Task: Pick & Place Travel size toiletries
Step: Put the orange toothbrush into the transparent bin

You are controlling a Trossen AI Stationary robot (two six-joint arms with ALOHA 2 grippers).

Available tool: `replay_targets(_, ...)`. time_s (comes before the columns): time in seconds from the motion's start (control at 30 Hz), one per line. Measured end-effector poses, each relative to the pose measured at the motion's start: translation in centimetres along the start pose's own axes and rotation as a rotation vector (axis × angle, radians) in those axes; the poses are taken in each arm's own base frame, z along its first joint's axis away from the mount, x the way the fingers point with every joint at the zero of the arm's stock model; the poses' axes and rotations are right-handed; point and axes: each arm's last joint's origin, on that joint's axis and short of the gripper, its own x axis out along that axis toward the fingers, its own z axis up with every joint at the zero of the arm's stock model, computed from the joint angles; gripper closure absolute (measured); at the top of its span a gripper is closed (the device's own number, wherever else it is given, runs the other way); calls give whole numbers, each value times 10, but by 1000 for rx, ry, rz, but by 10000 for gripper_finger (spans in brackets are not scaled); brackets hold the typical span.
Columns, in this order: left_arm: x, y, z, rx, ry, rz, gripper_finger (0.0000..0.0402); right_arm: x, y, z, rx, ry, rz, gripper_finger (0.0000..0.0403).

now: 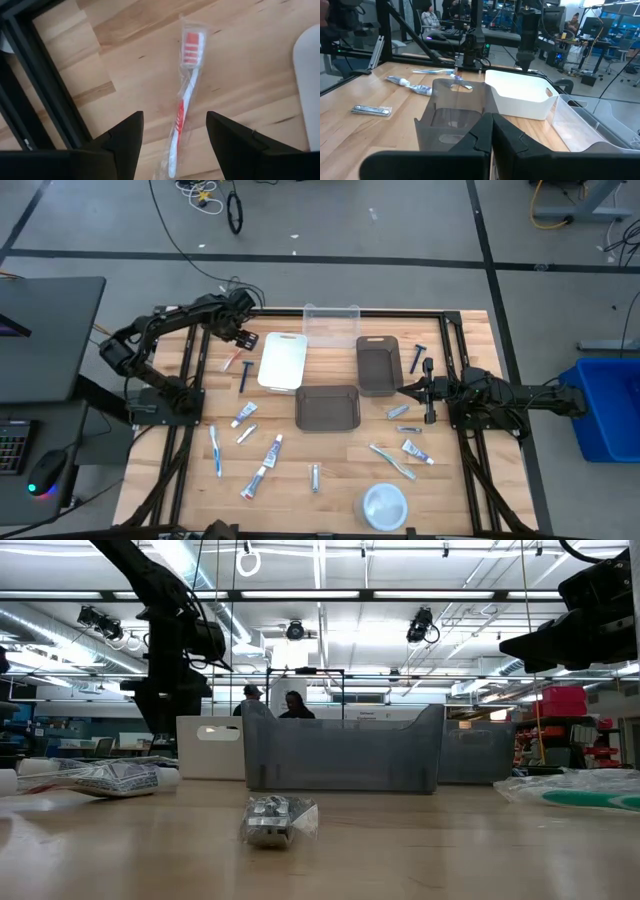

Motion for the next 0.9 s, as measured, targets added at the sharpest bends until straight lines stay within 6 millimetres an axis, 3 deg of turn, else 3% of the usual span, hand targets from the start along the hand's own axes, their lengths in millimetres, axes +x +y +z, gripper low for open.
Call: replay_targets(0.9,47,-3,-28,85,36,-41,177,0,0,0,0,0,0,389)
